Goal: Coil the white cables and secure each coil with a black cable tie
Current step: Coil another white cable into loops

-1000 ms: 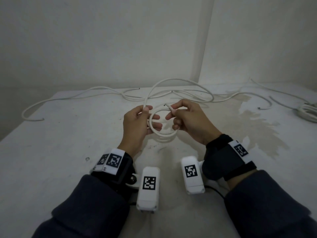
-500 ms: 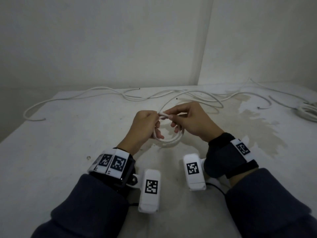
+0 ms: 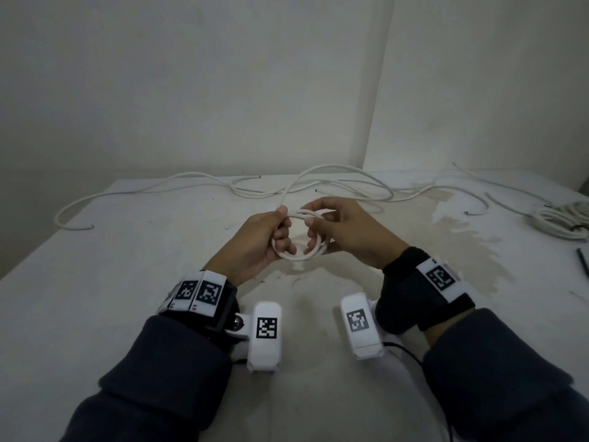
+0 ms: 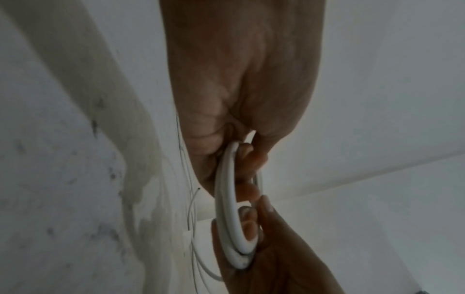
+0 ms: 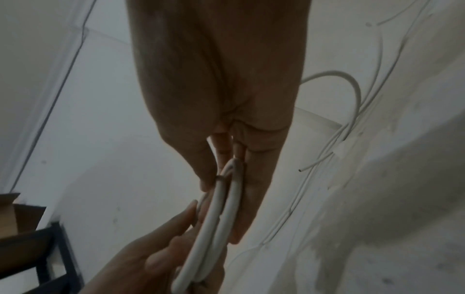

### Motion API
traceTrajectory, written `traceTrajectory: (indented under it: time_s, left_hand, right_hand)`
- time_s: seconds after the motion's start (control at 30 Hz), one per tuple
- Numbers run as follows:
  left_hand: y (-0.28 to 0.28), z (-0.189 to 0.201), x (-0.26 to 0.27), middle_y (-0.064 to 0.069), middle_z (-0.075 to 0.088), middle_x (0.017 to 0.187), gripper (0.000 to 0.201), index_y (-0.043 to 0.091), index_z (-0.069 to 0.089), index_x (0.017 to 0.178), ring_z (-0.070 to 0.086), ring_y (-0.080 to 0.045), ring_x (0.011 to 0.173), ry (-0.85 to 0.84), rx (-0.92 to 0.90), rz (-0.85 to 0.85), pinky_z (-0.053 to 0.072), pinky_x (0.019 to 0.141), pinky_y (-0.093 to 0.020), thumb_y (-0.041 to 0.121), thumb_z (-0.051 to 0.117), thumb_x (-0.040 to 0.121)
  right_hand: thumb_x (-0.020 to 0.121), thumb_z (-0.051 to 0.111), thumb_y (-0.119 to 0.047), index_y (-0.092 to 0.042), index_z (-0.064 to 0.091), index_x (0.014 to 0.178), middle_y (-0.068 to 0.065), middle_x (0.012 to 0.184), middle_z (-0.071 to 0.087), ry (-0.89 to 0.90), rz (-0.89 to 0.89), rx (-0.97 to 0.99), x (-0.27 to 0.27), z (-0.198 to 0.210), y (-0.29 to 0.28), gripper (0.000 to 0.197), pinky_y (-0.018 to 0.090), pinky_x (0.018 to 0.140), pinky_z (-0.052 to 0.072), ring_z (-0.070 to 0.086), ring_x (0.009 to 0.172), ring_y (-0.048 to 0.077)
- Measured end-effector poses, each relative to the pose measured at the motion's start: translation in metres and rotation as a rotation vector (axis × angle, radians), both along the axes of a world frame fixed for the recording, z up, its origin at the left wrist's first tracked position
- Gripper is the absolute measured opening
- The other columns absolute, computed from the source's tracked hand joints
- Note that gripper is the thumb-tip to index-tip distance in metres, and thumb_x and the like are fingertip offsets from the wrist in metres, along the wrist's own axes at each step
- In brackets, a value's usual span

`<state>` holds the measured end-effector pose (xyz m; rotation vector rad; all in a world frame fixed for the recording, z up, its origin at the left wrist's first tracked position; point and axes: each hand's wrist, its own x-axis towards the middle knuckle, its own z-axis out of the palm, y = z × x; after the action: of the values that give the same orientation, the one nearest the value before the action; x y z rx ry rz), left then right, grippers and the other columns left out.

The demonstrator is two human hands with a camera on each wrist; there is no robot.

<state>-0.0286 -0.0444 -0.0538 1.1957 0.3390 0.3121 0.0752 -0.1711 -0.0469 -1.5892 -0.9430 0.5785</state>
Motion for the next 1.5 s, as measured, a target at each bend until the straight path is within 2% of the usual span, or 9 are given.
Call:
traceTrajectory:
  time_s: [0.2,0.37,0.53,0.7,0.77,0.87,0.97,1.2,1.5]
  left_hand:
    - [-0.01,0.008,0.001,-0.002,0.035,0.057,0.014,0.008,0.048,0.097,0.038,-0.01,0.04,-0.012,0.109,-0.032,0.053,0.051,-0.027,0.015,0.037,0.103]
    - [-0.012,0.021,-0.002,-0.005,0.04,0.073,0.027,0.007,0.047,0.125,0.046,-0.009,0.044,-0.009,0.303,-0.039,0.059,0.07,-0.036,0.014,0.031,0.104]
    - [-0.005,0.038,-0.01,-0.002,0.04,0.064,0.026,0.005,0.059,0.11,0.047,-0.009,0.043,-0.006,0.495,-0.046,0.06,0.072,-0.032,0.021,0.04,0.103]
    - [0.004,0.056,-0.016,-0.001,0.043,0.06,0.025,0.004,0.065,0.108,0.047,-0.009,0.043,-0.024,0.778,0.009,0.06,0.072,-0.04,0.018,0.046,0.101]
    - [0.006,0.064,-0.016,0.0,0.055,0.069,0.024,0.006,0.064,0.109,0.054,-0.01,0.045,-0.034,0.93,0.085,0.06,0.069,-0.042,0.016,0.044,0.101]
    - [0.005,0.073,-0.018,-0.001,0.064,0.085,0.021,0.014,0.062,0.107,0.066,-0.017,0.056,-0.06,1.19,0.221,0.056,0.063,-0.037,0.02,0.043,0.1]
    - [0.004,0.078,-0.018,-0.002,0.063,0.082,0.021,0.014,0.061,0.107,0.065,-0.019,0.065,-0.113,1.374,0.302,0.05,0.064,-0.035,0.021,0.042,0.101]
    - [0.001,0.077,-0.018,-0.007,0.066,0.079,0.023,0.013,0.059,0.105,0.063,-0.025,0.065,-0.314,1.36,0.402,0.051,0.063,-0.047,0.026,0.041,0.1]
    - [0.0,0.075,-0.01,-0.005,0.064,0.084,0.022,0.011,0.058,0.102,0.06,-0.023,0.074,-0.476,1.188,0.416,0.053,0.067,-0.048,0.026,0.043,0.095]
  right_hand:
    - [0.099,0.039,0.0,-0.003,0.064,0.1,0.004,0.065,0.043,0.098,-0.085,0.073,-0.009,0.003,0.005,0.025,0.019,0.047,0.041,0.04,0.045,0.005]
    - [0.098,0.041,-0.003,-0.007,0.064,0.099,-0.002,0.062,0.046,-0.171,-0.174,0.05,-0.013,0.012,0.007,0.024,0.021,0.046,0.04,0.042,0.046,0.004]
    - [0.096,0.045,-0.009,-0.02,0.046,0.104,0.001,0.066,0.049,-0.381,-0.162,0.113,-0.02,0.026,0.012,0.013,0.028,0.053,0.039,0.041,0.053,0.012]
    - [0.089,0.052,-0.007,-0.021,0.058,0.115,-0.004,0.074,0.057,-0.55,-0.159,0.099,-0.025,0.04,0.02,0.03,0.029,0.061,0.051,0.055,0.06,0.008]
    - [0.082,0.061,-0.007,-0.014,0.06,0.119,-0.001,0.079,0.063,-0.77,-0.211,0.051,-0.026,0.047,0.021,0.037,0.024,0.069,0.045,0.059,0.07,0.015]
    - [0.08,0.069,-0.021,-0.017,0.07,0.096,0.004,0.066,0.063,-1.308,-0.499,0.033,-0.026,0.059,0.022,0.017,0.024,0.053,0.036,0.06,0.06,0.025]
    - [0.078,0.071,-0.028,-0.016,0.072,0.08,0.006,0.072,0.052,-1.446,-0.652,0.084,-0.022,0.072,0.021,0.012,0.028,0.054,0.032,0.051,0.071,0.025]
    - [0.083,0.073,-0.03,-0.015,0.077,0.086,-0.005,0.069,0.069,-0.791,-0.196,0.025,-0.014,0.107,0.009,0.015,0.021,0.067,0.046,0.063,0.068,0.01]
    - [0.094,0.059,-0.013,0.0,0.065,0.082,0.012,0.069,0.065,-0.066,0.1,0.246,-0.02,0.093,-0.005,0.019,0.041,0.084,0.058,0.068,0.072,0.026]
